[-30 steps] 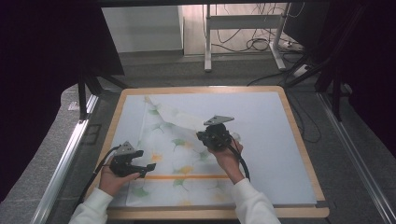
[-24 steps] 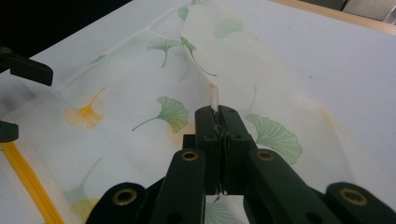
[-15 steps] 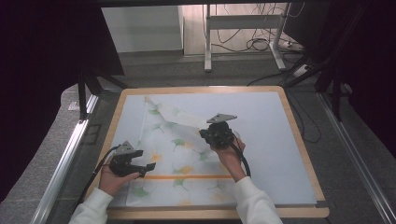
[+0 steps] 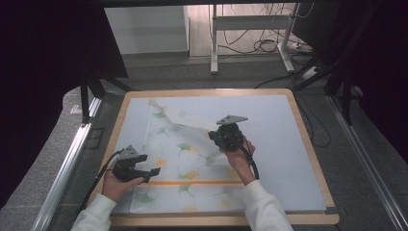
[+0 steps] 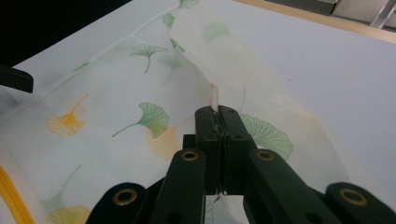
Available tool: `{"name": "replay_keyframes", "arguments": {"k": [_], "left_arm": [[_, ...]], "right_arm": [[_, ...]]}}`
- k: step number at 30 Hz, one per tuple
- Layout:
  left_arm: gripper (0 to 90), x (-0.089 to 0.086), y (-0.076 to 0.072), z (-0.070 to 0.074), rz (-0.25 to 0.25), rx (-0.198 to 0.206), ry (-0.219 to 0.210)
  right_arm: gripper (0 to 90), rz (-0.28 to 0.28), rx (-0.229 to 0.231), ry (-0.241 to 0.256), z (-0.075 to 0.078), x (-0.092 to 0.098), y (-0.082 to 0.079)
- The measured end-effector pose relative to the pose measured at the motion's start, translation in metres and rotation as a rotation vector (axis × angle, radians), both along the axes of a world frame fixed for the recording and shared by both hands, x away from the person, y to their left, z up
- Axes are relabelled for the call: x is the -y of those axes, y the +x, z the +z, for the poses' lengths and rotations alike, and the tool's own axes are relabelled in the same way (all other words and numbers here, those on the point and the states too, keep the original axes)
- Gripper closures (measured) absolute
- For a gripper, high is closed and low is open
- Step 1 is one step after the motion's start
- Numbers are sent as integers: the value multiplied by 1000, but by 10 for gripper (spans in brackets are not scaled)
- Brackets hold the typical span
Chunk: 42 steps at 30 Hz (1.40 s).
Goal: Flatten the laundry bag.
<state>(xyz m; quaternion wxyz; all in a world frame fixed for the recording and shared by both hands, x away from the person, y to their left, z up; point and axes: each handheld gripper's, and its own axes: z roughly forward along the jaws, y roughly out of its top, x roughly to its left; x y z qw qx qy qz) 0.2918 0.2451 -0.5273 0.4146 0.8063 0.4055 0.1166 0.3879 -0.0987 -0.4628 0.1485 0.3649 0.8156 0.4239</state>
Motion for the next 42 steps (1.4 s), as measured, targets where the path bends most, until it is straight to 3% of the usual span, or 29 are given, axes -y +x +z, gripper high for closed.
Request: {"name": "replay_keyframes", "arguments": {"k": [19,34,42], "left_arm": [[187,1,-1,0,2,-2,1],[187,0,-2,1,2,2,2],[187,-2,-2,2,9,11,-8]], "right_arm": [[872,-59,13,17,1,22,23],[871,-116,-2,23,-10,39,54],[871,-134,0,40,-4,46,64]]}}
